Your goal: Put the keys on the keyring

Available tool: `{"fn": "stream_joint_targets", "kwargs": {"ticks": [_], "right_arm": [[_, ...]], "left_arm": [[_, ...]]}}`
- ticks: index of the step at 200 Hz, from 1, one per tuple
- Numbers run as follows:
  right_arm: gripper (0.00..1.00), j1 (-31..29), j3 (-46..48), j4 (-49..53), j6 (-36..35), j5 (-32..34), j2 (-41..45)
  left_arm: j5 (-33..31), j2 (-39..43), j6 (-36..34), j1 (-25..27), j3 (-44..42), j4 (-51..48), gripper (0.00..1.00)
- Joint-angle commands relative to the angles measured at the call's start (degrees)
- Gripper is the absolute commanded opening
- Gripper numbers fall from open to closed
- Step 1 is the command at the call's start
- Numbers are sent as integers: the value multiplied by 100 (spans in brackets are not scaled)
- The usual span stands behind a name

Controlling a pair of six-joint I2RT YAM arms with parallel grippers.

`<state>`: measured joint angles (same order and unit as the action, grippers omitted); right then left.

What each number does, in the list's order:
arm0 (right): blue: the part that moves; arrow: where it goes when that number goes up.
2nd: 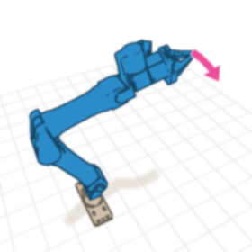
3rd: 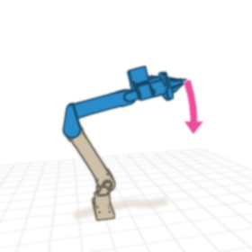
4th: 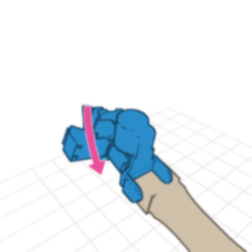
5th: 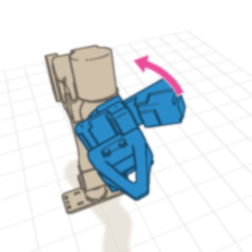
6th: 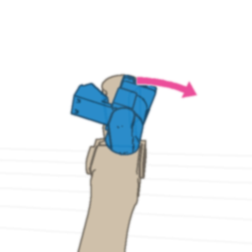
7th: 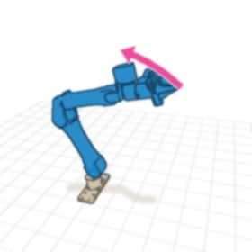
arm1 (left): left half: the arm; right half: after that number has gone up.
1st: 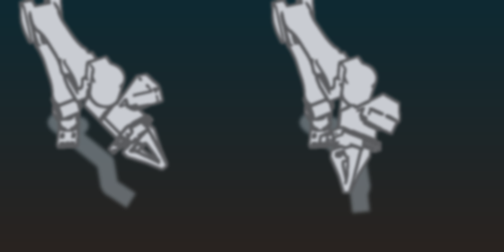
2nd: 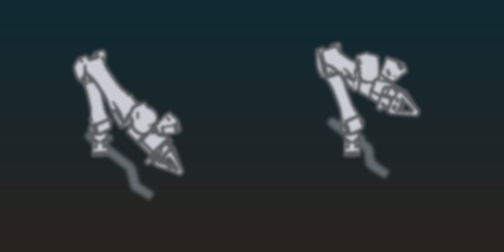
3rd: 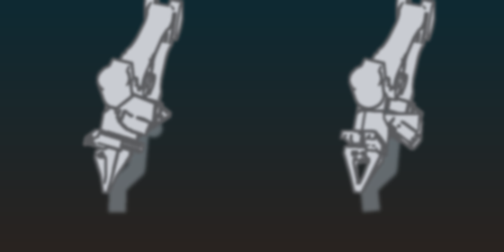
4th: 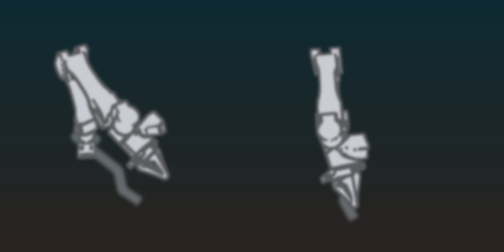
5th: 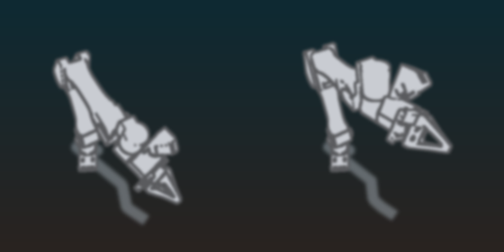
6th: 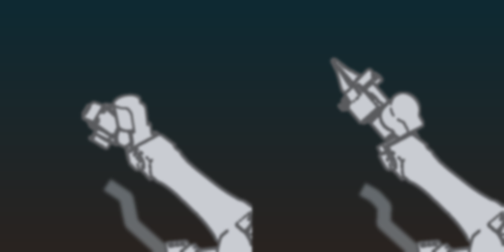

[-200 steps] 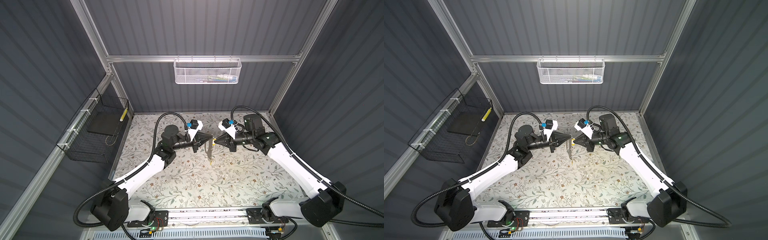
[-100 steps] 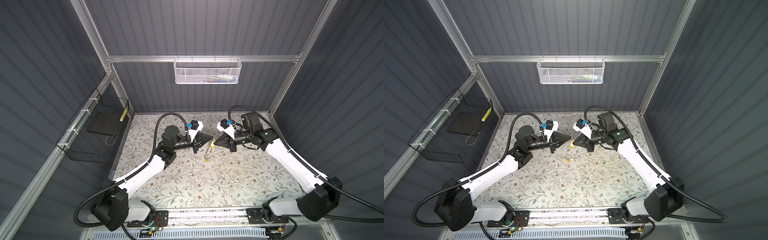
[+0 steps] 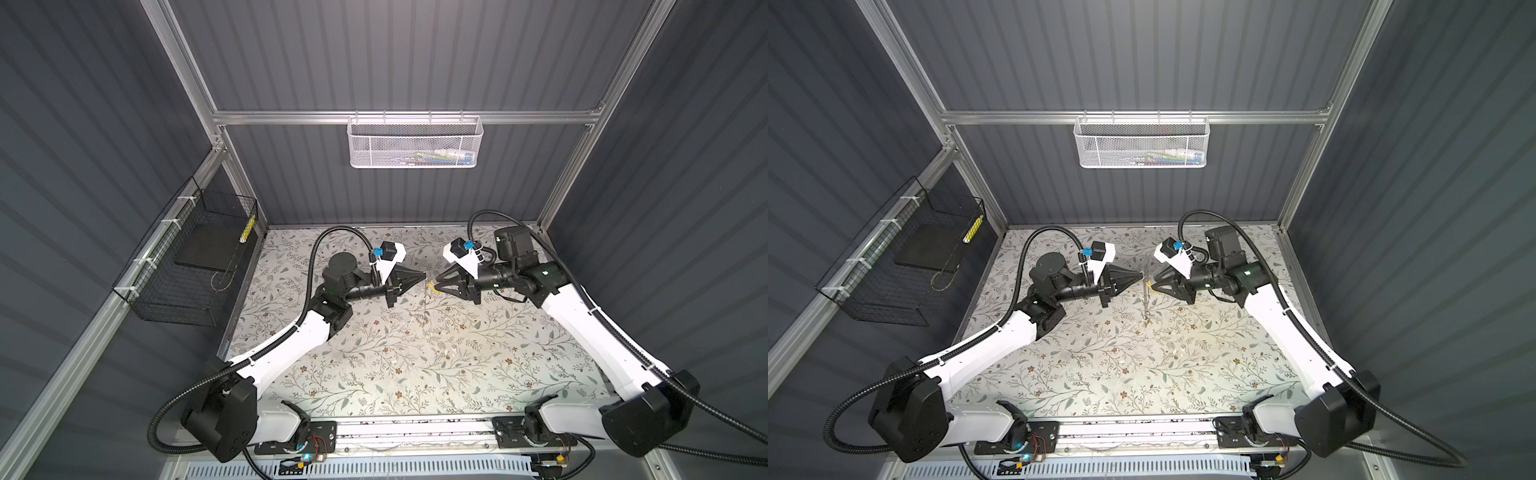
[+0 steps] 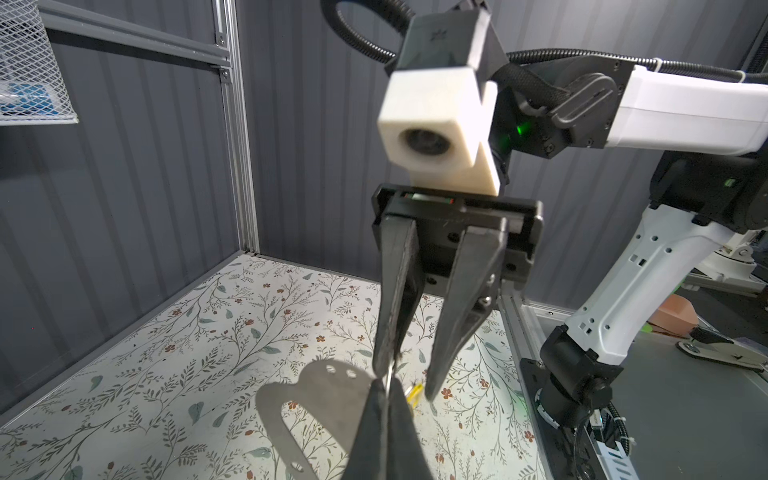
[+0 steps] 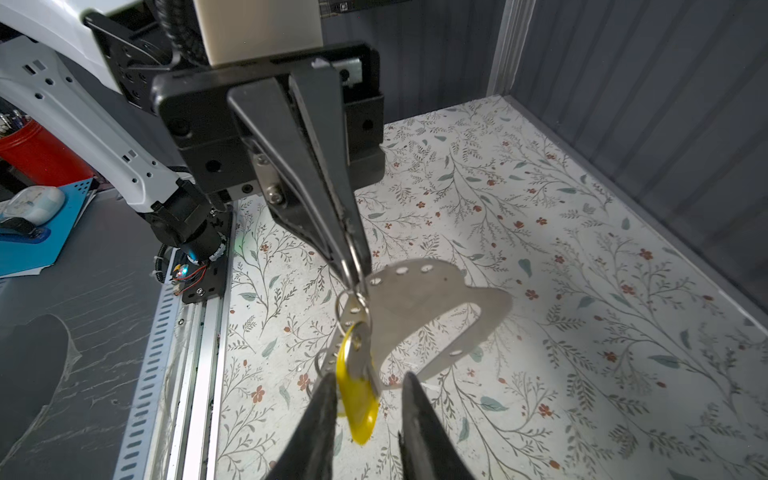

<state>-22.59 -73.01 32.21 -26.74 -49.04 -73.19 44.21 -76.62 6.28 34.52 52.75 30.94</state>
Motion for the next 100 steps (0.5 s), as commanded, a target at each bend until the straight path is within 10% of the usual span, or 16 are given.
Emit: {"fn": "stream_joint_targets", "kwargs": {"ticks": [1, 100], "right_arm": [[29, 22, 127, -538, 198, 11, 240], [27, -78, -32, -798, 184, -492, -56]], "left_arm": [[192, 68, 13, 19, 7, 236, 0], [410, 16, 48, 15, 33, 297, 0]]}}
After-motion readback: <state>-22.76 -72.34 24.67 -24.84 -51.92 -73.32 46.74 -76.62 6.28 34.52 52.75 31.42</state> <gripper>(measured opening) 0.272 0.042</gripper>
